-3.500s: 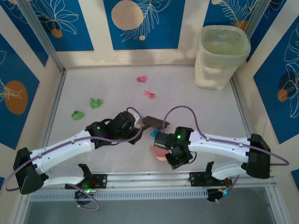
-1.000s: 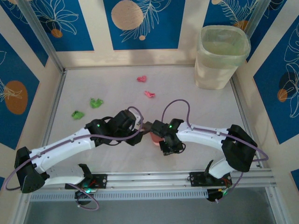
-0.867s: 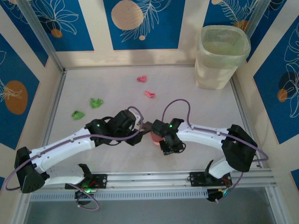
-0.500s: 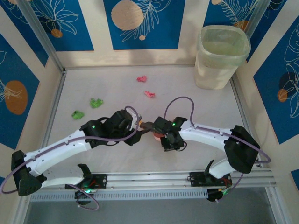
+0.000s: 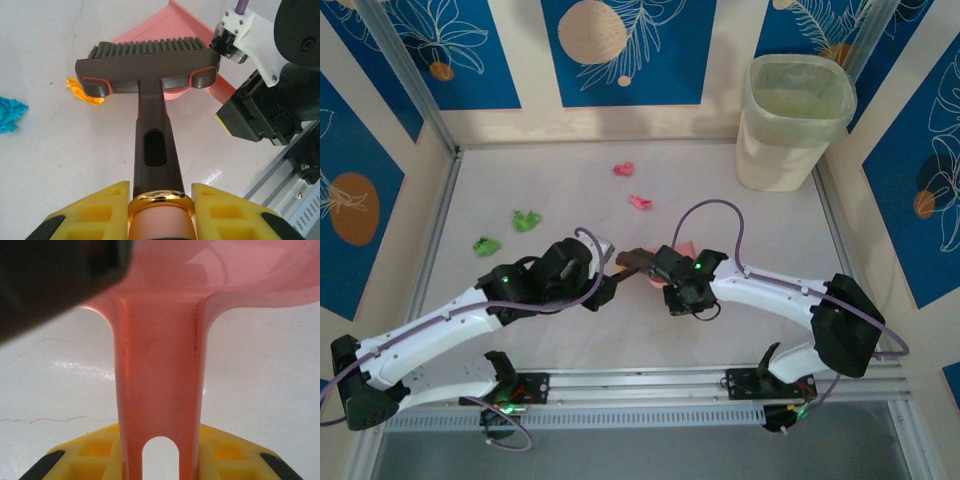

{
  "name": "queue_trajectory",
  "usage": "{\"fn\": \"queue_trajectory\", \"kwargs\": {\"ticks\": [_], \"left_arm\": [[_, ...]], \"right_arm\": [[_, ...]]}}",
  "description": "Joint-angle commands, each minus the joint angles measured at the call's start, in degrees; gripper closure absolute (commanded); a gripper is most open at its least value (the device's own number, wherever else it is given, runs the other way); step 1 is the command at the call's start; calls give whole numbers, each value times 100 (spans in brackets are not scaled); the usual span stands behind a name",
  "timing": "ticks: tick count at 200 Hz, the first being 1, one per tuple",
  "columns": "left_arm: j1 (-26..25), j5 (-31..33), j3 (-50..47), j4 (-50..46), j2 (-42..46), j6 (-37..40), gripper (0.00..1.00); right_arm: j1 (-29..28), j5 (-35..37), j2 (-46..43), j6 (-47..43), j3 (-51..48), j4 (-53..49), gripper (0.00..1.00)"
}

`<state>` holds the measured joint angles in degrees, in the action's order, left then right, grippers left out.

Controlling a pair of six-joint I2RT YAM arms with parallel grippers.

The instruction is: Sweep away the paper scraps from the table

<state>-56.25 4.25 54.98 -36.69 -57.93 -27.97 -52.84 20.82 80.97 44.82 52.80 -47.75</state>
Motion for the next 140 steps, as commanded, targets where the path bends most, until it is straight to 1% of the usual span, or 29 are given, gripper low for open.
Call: {"fn": "queue_trajectory", "kwargs": {"ticks": [1,24,54,111,140], "left_arm": [[57,366,-128,775,432,-34,100],[62,495,-414,1156,778,-85,100],[61,451,-818,1696,1187,-81,100],[64,860,-1453,2451,1803,-173,100],[68,1128,-1577,2560,1831,-183,100]], "right_arm": [[19,288,-191,23,11,-29,100],[13,374,-205,-9,54,-20,100],[2,552,-281,-17,116,-27,100],[6,661,-407,-68,143,97,100],[0,722,-470,-61,180,54,100]]}}
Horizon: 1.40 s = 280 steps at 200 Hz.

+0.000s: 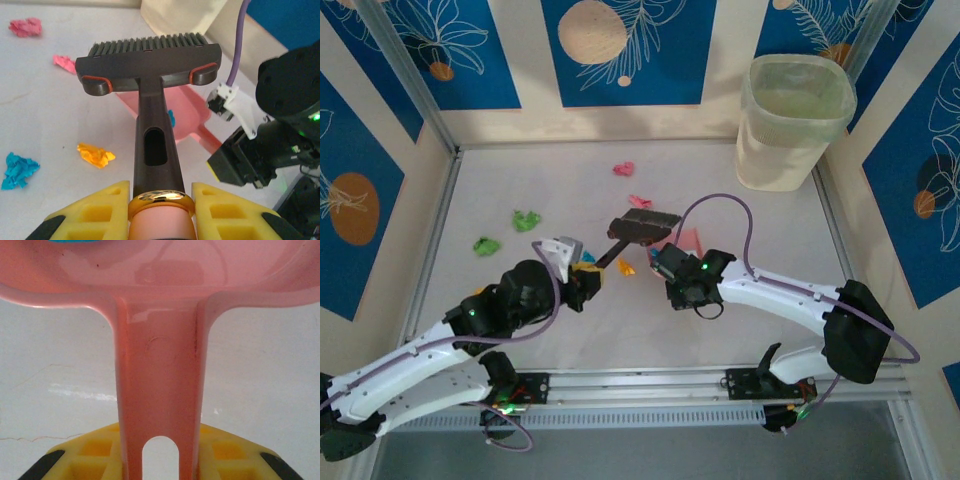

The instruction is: Sweep away the paper scraps from the table

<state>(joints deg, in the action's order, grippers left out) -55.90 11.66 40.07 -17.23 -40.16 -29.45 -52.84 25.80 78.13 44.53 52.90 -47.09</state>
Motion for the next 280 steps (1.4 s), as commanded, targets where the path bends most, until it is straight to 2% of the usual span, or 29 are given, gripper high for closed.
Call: {"fn": "queue_trajectory", "kwargs": {"ticks": [1,48,89,129,170,219,243,280], "left_arm": [[34,410,-87,611,53,-39,100],[31,1537,-449,633,128,4,100],[31,2308,-957,719,605,-34,100],[28,2851,-1312,909,867,3,100],[29,2897,-1441,1055,828,-4,100],[35,2841,-1442,1054,846,-21,100],[35,2889,-1431,1031,860,12,100],[32,2809,-1415,1013,913,2,100]], "right_arm": [[5,223,-194,-32,173,-11,100],[135,105,-618,-67,193,-5,100],[706,-221,-808,-243,587,-205,100],[1378,-358,-450,-451,1679,-557,100],[2167,-801,314,-639,3524,-767,100],[3518,-1972,1667,-426,6043,-895,100],[4228,-3100,2294,59,6966,-744,100],[5047,-4430,3073,971,8034,-554,100]]}}
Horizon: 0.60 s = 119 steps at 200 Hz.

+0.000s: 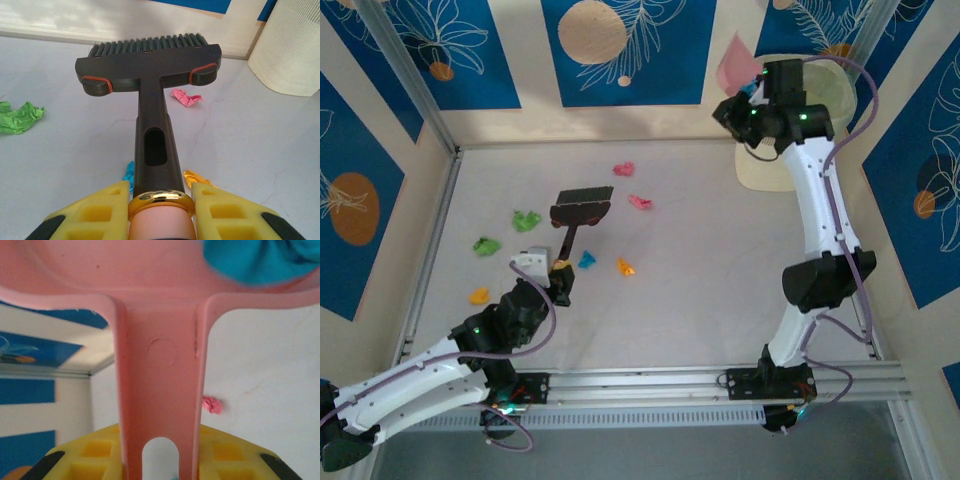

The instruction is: Sweep away the paper scraps from the table

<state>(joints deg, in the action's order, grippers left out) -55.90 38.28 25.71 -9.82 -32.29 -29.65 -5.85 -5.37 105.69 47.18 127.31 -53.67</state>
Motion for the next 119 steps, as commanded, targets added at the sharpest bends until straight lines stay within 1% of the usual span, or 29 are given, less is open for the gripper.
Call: {"fn": "queue_trajectory", "kwargs": {"ticks": [1,11,26,60,84,99,119], "left_arm": [[29,146,21,271,126,17,100],[34,144,30,258,140,10,100],[30,118,26,256,162,8,100],[33,71,17,266,152,9,100],[34,74,7,284,144,14,100],[35,89,-8,323,112,30,100],[30,57,8,341,32,29,100]], "right_arm": [[361,-1355,332,732,602,121,100],[517,-1691,456,981,741,288,100],[702,-1887,612,1333,948,437,100],[1173,-2616,838,2392,938,1038,100],[1275,-3009,960,2914,1026,1368,99],[1325,-3360,971,3432,841,1849,99],[1358,-3430,976,3799,726,2137,98]]}}
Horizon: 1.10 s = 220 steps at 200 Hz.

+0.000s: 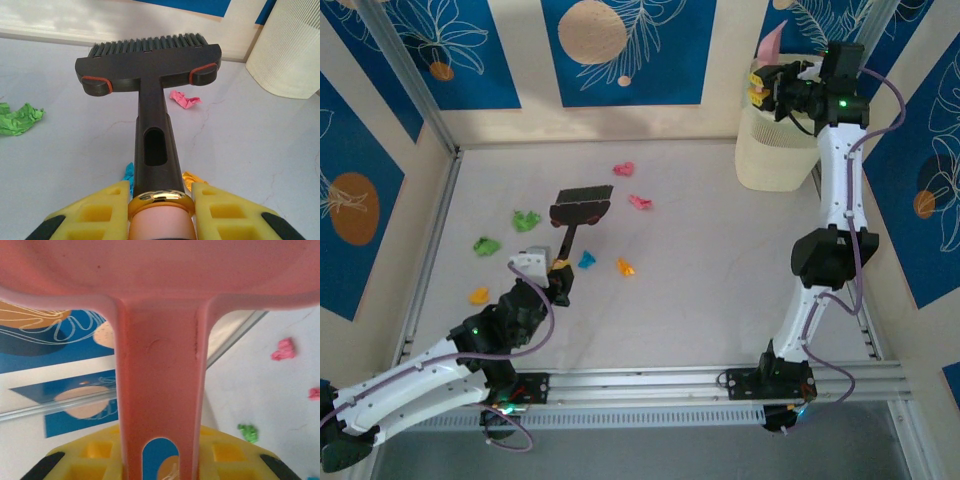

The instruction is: Sweep away the paper scraps from the table

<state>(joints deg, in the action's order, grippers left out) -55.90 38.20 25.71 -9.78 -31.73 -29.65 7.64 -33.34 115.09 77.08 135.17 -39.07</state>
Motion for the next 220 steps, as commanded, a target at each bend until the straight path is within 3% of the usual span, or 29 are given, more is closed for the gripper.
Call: {"fn": "queue_trajectory", "kwargs": {"ticks": [1,67,145,191,220], "left_arm": [[32,65,6,341,-26,29,100],[35,136,-18,362,17,79,100],[35,52,-15,398,-45,76,100],[33,65,-43,416,-36,73,100],[41,96,-40,409,-41,75,100]], "right_arm": [[10,-631,38,822,-61,684,98],[207,-680,-145,1309,-764,1192,94],[213,-542,-301,644,-750,704,94],[-87,-43,-606,-813,-273,-421,94],[-585,469,-1194,-2013,-568,-1035,94]]}}
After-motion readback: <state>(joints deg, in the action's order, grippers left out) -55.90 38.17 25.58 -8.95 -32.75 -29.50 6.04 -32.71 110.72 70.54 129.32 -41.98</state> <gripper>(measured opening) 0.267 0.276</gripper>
